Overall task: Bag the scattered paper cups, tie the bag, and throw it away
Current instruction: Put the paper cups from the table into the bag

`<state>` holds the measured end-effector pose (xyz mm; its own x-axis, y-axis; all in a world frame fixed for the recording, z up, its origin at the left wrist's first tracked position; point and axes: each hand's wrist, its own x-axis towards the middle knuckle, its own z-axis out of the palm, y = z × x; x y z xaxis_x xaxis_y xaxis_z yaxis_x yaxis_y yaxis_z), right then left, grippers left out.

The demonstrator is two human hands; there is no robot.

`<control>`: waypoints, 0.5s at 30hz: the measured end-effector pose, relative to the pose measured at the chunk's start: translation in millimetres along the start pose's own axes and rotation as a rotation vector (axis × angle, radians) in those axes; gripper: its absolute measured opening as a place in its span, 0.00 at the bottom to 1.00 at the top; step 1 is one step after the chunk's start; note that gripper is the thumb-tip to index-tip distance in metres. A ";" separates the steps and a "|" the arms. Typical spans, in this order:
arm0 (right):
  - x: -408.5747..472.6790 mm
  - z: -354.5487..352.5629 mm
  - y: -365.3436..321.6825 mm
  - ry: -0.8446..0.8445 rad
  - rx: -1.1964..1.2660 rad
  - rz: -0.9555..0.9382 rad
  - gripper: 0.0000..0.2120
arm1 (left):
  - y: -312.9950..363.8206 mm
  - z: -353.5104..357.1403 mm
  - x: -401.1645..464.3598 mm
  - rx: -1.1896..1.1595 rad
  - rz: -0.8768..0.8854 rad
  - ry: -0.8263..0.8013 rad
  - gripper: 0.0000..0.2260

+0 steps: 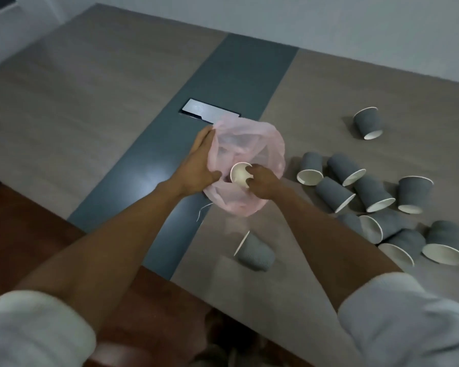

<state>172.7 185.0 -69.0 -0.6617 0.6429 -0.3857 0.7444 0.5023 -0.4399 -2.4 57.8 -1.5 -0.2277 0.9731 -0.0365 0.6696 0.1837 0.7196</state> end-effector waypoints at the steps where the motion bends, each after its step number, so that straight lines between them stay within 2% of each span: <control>1: -3.9 -2.7 -0.7 -0.005 0.022 -0.003 0.28 | -0.6 2.3 -3.9 -0.007 0.002 -0.015 0.49; 3: -16.5 -6.3 -4.6 0.105 0.033 0.028 0.26 | 1.1 8.1 -10.8 -0.022 -0.006 -0.034 0.54; 5: -36.1 -10.2 -14.5 0.257 0.057 -0.010 0.11 | 1.6 12.6 -14.2 -0.017 -0.019 -0.033 0.55; 6: -47.0 -10.6 -19.7 0.227 0.088 -0.077 0.06 | 0.5 14.1 -15.4 -0.005 -0.025 -0.038 0.55; 7: -57.7 -8.2 -23.2 0.122 0.108 -0.153 0.05 | -1.4 15.8 -16.5 0.011 -0.033 -0.052 0.55; 9: -78.9 1.5 -30.8 -0.213 0.091 -0.229 0.03 | -6.8 20.3 -18.4 0.038 -0.043 -0.079 0.53; 11: -93.1 17.9 -37.1 -0.501 0.044 -0.229 0.13 | -12.3 25.6 -22.3 0.072 -0.037 -0.089 0.51; 13: -100.4 38.0 -40.5 -0.622 -0.014 -0.264 0.17 | -17.0 30.4 -27.5 0.113 -0.038 -0.097 0.50; 15: -103.4 56.1 -39.9 -0.669 -0.080 -0.300 0.17 | -20.4 35.1 -32.9 0.148 -0.039 -0.097 0.49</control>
<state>206.4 66.0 -57.1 -0.7320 -0.0058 -0.6812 0.5102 0.6579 -0.5539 16.2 27.0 -39.3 -0.1908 0.9725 -0.1339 0.7598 0.2327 0.6071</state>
